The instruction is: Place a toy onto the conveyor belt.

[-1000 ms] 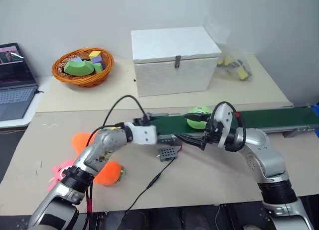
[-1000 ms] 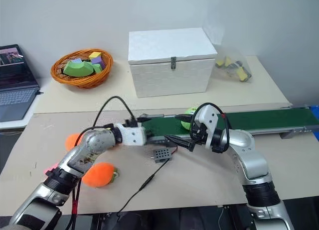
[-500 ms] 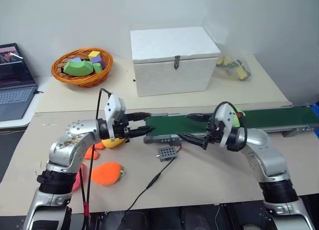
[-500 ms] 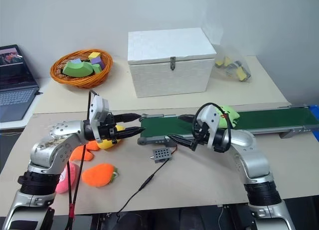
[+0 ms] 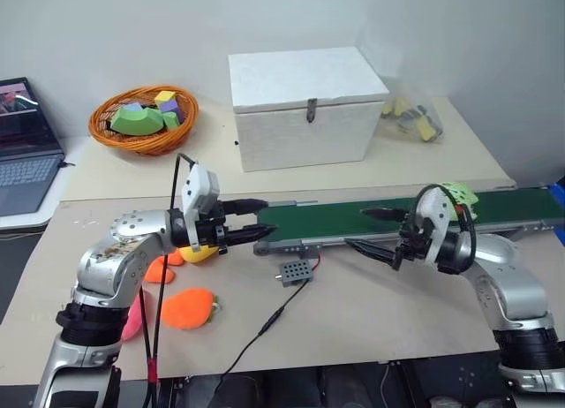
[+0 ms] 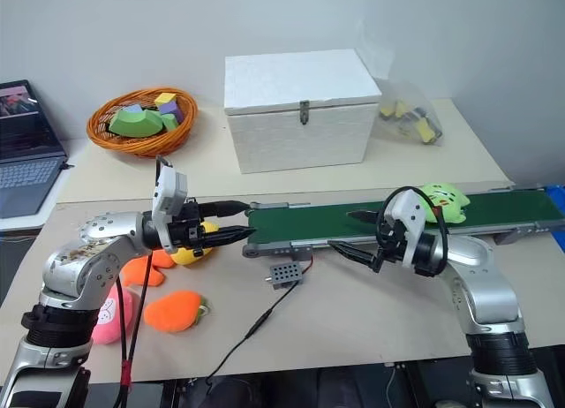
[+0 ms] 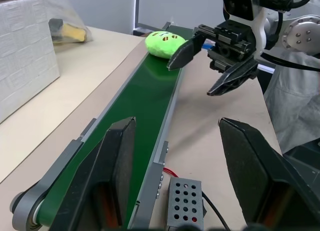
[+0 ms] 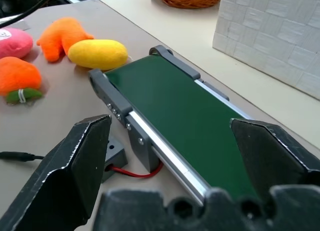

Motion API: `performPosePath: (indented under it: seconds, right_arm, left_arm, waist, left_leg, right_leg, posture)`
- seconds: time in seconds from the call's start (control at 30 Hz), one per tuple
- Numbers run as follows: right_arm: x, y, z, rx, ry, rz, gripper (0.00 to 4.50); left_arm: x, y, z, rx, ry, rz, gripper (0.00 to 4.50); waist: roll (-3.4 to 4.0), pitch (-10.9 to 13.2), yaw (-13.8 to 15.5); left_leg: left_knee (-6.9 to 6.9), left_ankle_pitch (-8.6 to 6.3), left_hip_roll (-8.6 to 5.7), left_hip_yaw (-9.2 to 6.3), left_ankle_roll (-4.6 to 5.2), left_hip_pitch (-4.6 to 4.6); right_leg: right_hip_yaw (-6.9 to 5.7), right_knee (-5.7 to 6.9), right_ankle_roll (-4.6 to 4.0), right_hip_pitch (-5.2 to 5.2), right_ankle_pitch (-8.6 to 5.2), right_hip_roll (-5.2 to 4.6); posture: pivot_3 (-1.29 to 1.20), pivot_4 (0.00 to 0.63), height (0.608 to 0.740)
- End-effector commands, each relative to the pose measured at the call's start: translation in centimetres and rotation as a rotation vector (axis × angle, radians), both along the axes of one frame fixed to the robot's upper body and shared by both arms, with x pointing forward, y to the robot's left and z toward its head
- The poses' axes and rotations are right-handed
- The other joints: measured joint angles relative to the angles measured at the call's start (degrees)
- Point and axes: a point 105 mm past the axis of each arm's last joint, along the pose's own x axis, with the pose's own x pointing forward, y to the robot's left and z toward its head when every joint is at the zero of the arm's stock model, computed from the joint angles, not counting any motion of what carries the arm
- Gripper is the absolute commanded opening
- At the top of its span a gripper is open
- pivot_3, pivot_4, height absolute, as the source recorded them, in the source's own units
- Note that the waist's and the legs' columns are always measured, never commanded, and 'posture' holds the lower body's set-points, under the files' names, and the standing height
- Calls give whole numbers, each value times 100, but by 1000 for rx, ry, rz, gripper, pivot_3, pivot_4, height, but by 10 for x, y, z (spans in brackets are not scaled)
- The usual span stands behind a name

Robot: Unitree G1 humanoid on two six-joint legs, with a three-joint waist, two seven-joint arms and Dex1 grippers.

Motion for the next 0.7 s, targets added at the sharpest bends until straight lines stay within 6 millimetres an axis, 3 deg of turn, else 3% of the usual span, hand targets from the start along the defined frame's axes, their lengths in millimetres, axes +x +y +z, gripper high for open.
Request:
performPosePath:
  seconds: [0.03,0.33,0.7]
  right_arm:
    - [-4,-5,14,18,-36,21,4500]
    - [-24,9,10,35,43,158,4500]
    - [-24,13,9,26,52,168,4500]
  left_arm:
    - [-6,-1,17,-22,-65,-13,2809]
    - [-8,2,16,-17,-62,-8,2809]
    - [-10,1,14,-19,-49,-6,2809]
  waist:
    - [0,0,9]
    - [0,0,10]
    - [0,0,15]
  left_leg:
    - [0,0,0,0,0,0]
    - [0,0,0,0,0,0]
    - [0,0,0,1,0,0]
  right_leg:
    - [0,0,0,0,0,0]
    - [1,-1,0,0,0,0]
    - [2,-1,0,0,0,0]
  posture:
    - [0,150,740]
    - [0,150,740]
    - [0,150,740]
